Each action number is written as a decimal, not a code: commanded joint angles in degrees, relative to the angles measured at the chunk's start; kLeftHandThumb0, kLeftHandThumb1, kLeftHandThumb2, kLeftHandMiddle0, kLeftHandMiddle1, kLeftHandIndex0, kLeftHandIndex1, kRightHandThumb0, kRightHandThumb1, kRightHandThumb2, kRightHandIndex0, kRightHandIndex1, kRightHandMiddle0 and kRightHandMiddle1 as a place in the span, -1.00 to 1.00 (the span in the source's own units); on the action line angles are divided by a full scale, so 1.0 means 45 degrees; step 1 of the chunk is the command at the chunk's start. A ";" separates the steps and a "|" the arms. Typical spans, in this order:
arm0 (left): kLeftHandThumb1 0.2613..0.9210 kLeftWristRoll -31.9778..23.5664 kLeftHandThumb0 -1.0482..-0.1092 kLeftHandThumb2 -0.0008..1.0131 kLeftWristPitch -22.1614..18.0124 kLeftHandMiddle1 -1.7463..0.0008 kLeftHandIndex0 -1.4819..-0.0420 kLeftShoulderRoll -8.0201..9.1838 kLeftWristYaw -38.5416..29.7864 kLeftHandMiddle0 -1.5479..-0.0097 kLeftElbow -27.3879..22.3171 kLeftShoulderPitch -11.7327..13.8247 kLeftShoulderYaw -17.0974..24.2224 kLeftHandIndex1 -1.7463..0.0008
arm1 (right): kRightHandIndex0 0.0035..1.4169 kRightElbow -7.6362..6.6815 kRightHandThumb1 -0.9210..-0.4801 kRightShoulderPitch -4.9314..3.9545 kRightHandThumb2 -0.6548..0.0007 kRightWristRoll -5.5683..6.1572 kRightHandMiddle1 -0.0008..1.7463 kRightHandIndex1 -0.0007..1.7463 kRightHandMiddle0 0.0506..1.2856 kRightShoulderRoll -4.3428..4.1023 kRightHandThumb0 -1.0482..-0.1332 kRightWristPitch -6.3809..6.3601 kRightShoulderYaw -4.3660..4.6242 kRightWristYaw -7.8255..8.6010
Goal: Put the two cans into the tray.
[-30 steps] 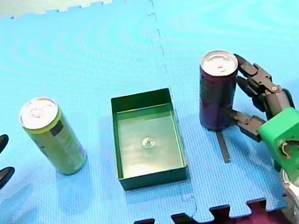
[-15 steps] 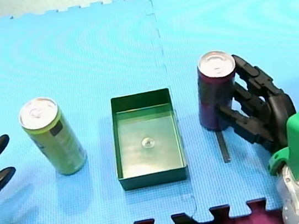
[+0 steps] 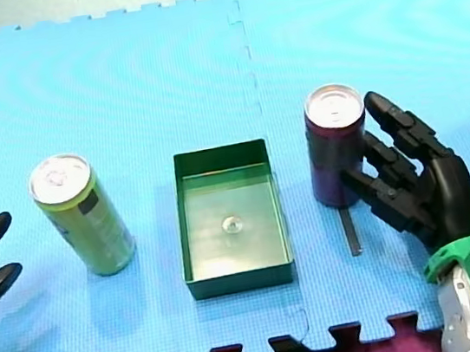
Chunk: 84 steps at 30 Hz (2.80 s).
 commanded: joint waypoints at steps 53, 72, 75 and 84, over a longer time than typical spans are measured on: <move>0.74 0.0019 -1.00 -1.00 0.0402 1.00 0.04 0.0071 0.0312 0.08 -0.0452 0.0217 -0.0109 0.99 | -0.42 0.0791 0.11 -0.0249 1.00 -0.2627 -1.00 -1.00 -0.49 -0.1160 -0.91 -0.0805 0.1256 -0.1487; 0.74 0.0097 -1.00 -1.00 0.0500 1.00 0.03 0.0078 0.0436 0.08 -0.0537 0.0273 -0.0133 0.99 | -0.51 0.0521 0.47 -0.0255 1.00 -0.1876 -1.00 -1.00 -0.54 -0.1010 -0.18 -0.0024 0.0884 -0.0672; 0.75 0.0111 -1.00 -1.00 0.0528 1.00 0.03 0.0094 0.0464 0.08 -0.0509 0.0252 -0.0132 0.99 | -0.51 0.0470 0.47 -0.0248 1.00 -0.1832 -1.00 -1.00 -0.54 -0.0986 -0.15 0.0001 0.0874 -0.0642; 0.75 0.0095 -1.00 -1.00 0.0565 1.00 0.03 0.0113 0.0430 0.08 -0.0429 0.0221 -0.0115 1.00 | -0.52 0.0318 0.47 -0.0287 1.00 -0.1596 -1.00 -1.00 -0.54 -0.0889 -0.05 0.0108 0.0758 -0.0520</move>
